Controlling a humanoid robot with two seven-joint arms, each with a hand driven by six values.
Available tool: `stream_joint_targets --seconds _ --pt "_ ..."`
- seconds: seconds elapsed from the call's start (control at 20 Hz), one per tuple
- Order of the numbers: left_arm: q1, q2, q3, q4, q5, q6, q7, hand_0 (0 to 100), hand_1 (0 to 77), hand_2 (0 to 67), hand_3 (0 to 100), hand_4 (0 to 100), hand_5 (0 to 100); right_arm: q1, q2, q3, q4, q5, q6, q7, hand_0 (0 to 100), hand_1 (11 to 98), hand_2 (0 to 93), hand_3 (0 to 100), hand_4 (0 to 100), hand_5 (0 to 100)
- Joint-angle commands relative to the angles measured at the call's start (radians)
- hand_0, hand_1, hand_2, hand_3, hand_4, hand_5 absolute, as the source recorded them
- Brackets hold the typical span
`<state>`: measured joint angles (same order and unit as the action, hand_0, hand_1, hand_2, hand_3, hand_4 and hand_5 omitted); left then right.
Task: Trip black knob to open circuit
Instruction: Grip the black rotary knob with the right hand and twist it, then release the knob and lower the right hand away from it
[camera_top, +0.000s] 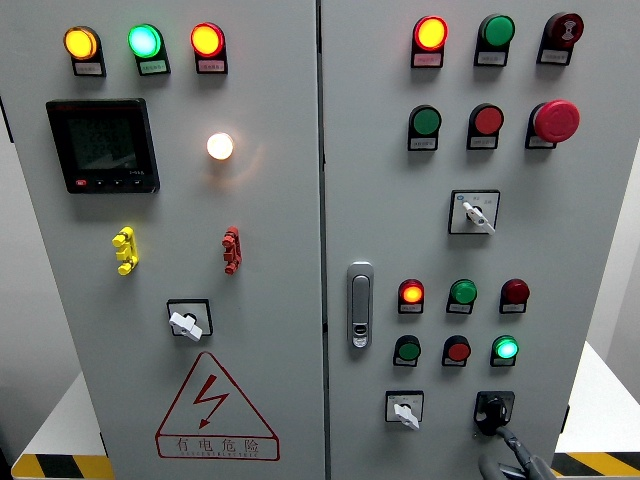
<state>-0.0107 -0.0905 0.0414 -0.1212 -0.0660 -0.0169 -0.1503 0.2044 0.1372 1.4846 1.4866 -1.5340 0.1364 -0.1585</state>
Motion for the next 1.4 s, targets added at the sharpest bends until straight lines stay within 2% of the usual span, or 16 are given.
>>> stream_joint_targets --seconds 0.0,0.2,0.35,0.45,0.5,0.55,0.7,0.9,1.0,1.1,1.35 --pt "0.0 0.0 0.0 0.0 0.0 0.0 0.0 0 3.1 12.9 21 7 2 0.0 -0.0068 0.008 -0.006 0.002 -0.001 0.002 77 44.4 0.0 87 90 100" --pt "0.0 0.0 0.0 0.0 0.0 0.0 0.0 0 3.1 12.9 21 7 2 0.0 -0.0221 0.014 -0.009 0.0 -0.001 0.002 77 44.4 0.1 87 90 100" --pt "0.0 0.0 0.0 0.0 0.0 0.0 0.0 0 3.2 12.9 21 7 2 -0.002 -0.0268 0.017 -0.011 0.002 -0.004 0.002 78 44.1 0.1 87 90 100" --pt "0.0 0.0 0.0 0.0 0.0 0.0 0.0 0 3.1 12.9 21 7 2 -0.007 -0.0314 0.019 -0.011 0.002 -0.029 0.002 78 43.9 0.1 87 90 100" --pt "0.0 0.0 0.0 0.0 0.0 0.0 0.0 0 3.1 12.9 21 7 2 -0.011 -0.0375 0.019 -0.011 0.002 -0.04 0.002 78 43.9 0.2 87 90 100" --pt "0.0 0.0 0.0 0.0 0.0 0.0 0.0 0 3.1 12.9 21 7 2 -0.013 -0.039 0.022 -0.009 0.002 -0.043 0.0 78 43.9 0.2 87 90 100" --pt "0.0 0.0 0.0 0.0 0.0 0.0 0.0 0 3.1 12.9 21 7 2 -0.014 -0.0375 0.026 -0.003 0.003 -0.058 -0.003 78 43.8 0.3 88 90 100" --pt "0.0 0.0 0.0 0.0 0.0 0.0 0.0 0 3.1 12.9 21 7 2 -0.028 -0.0284 0.06 0.004 0.002 -0.063 -0.004 78 43.9 0.5 89 90 100" --pt "0.0 0.0 0.0 0.0 0.0 0.0 0.0 0 3.1 12.9 21 7 2 -0.034 -0.0283 0.066 0.011 0.002 -0.063 -0.004 78 44.0 0.7 89 90 100" --pt "0.0 0.0 0.0 0.0 0.0 0.0 0.0 0 3.1 12.9 21 7 2 -0.039 -0.0314 0.069 0.015 0.002 -0.063 -0.004 77 44.2 0.9 89 91 100" --pt "0.0 0.0 0.0 0.0 0.0 0.0 0.0 0 3.0 12.9 21 7 2 -0.057 -0.0253 0.068 0.037 0.002 -0.063 -0.016 77 44.4 1.1 89 91 100"
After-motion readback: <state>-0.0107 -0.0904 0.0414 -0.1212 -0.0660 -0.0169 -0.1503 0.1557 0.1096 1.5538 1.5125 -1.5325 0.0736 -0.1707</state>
